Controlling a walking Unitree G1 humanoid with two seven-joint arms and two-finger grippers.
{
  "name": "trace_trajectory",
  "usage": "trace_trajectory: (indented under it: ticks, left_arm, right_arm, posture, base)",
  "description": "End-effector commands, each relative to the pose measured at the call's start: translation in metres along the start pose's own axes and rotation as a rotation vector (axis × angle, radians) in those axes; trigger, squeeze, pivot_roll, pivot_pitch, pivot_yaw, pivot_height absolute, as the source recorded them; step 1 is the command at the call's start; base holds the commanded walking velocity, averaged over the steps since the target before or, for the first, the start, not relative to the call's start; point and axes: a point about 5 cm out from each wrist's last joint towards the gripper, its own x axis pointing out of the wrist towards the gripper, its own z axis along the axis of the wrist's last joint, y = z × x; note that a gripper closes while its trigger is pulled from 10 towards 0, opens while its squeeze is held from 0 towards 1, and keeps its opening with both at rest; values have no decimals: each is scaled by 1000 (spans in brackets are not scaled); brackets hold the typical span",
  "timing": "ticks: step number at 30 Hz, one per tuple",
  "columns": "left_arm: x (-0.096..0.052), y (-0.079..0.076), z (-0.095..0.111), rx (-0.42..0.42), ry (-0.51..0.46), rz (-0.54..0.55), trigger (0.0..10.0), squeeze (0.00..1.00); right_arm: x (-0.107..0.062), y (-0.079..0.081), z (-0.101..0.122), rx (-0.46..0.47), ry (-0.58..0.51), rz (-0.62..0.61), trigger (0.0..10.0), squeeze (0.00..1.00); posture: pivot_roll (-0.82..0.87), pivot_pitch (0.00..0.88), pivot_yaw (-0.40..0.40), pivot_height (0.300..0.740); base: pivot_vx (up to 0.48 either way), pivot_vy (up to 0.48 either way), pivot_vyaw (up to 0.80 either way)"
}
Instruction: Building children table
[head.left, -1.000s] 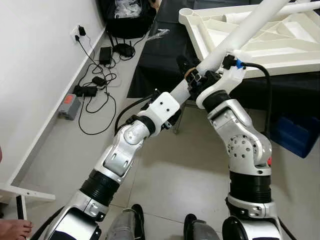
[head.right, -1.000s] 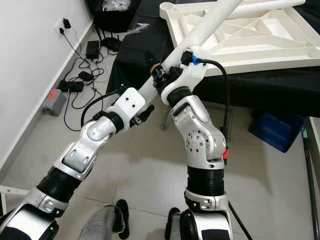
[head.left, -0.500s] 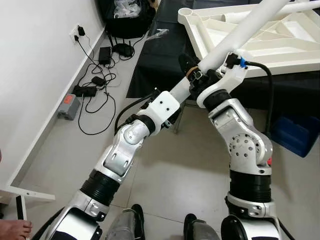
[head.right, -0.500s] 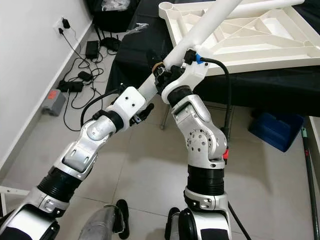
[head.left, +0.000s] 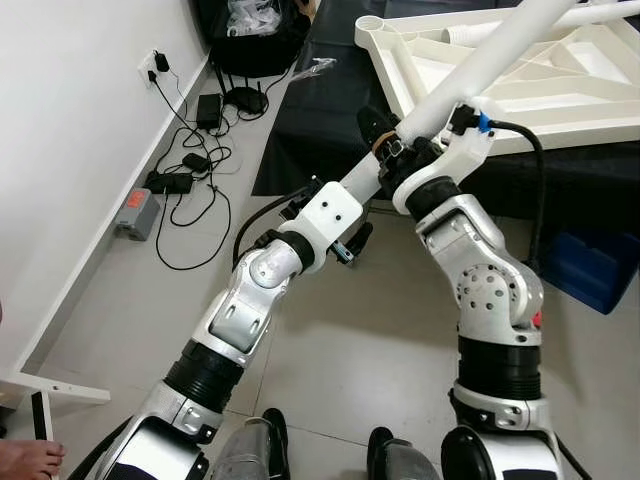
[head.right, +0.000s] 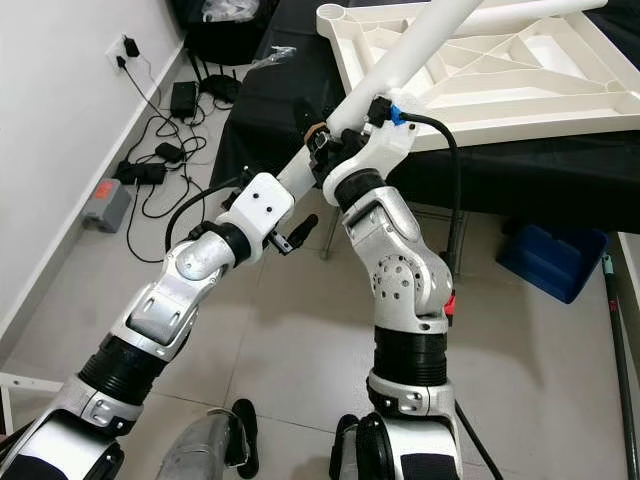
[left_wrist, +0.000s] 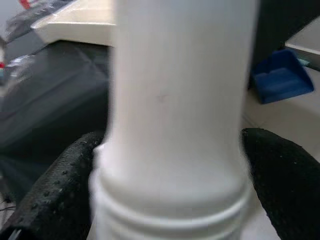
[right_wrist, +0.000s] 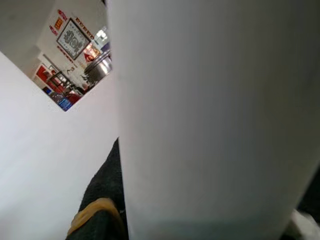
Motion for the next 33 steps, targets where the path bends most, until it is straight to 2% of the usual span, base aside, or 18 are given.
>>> trace_trajectory:
  ticks: [1,2,4,7,12,13,14,15,16,17,18,19,22,27,30,33]
  left_arm:
    - [-4,13,5,46,-25,97,10000,0]
    - [-5,19,9,57,-44,134,10000,0]
    - [-5,19,9,57,-44,134,10000,0]
    - [-10,27,19,75,-77,206,10000,0]
    - [-18,32,23,76,-92,269,10000,0]
    - [-26,24,16,-15,-71,262,10000,0]
    - [-26,24,16,-15,-71,262,10000,0]
    - [-31,14,7,-98,-39,227,10000,0]
    - [-37,4,1,-144,-18,196,10000,0]
    - [-47,-8,-6,-186,11,172,10000,0]
    - [-47,-8,-6,-186,11,172,10000,0]
    - [-56,-16,-11,-222,26,177,10000,0]
    - [-76,-25,-15,-289,43,220,10000,0]
    - [-82,-21,-11,-287,35,270,10000,0]
    - [-74,-2,2,-235,-31,351,10000,0]
    - [-70,6,7,-212,-57,375,10000,0]
  right_arm:
    - [2,-2,1,-47,-17,-22,0,0]
    - [3,-5,2,-67,-23,-44,0,0]
    - [3,-5,2,-67,-23,-44,0,0]
    - [7,-16,7,-127,-55,-118,0,0]
    - [10,-28,18,-206,-116,-208,0,0]
    - [10,-33,26,-270,-146,-249,10000,0]
    - [10,-33,26,-270,-146,-249,10000,0]
    - [10,-36,30,-318,-157,-267,10000,0]
    - [9,-38,33,-364,-163,-275,10000,0]
    - [5,-39,36,-417,-186,-279,10000,0]
    - [5,-39,36,-417,-186,-279,10000,0]
    - [-1,-38,39,-463,-213,-276,10000,0]
    - [-19,-34,43,-558,-268,-272,10000,0]
    - [-32,-31,42,-594,-298,-284,10000,0]
    - [-35,-28,43,-584,-324,-301,10000,0]
    - [-33,-27,44,-582,-330,-292,10000,0]
  posture:
    - [137,222,16,740]
    - [135,222,18,740]
    - [135,222,18,740]
    - [137,218,14,740]
    - [141,213,16,740]
    - [140,195,15,740]
    - [140,195,15,740]
    - [141,195,11,740]
    - [140,194,11,740]
    - [137,187,9,740]
    - [137,187,9,740]
    - [136,178,6,740]
    - [135,171,5,740]
    - [137,159,3,740]
    - [132,148,2,740]
    - [129,146,0,740]
  base:
    - [0,0,0]
    - [0,0,0]
    - [0,0,0]
    - [0,0,0]
    - [0,0,0]
    - [0,0,0]
    - [0,0,0]
    - [0,0,0]
    - [0,0,0]
    - [0,0,0]
    - [0,0,0]
    - [0,0,0]
    - [0,0,0]
    - [0,0,0]
    - [336,0,0]
    - [412,0,0]
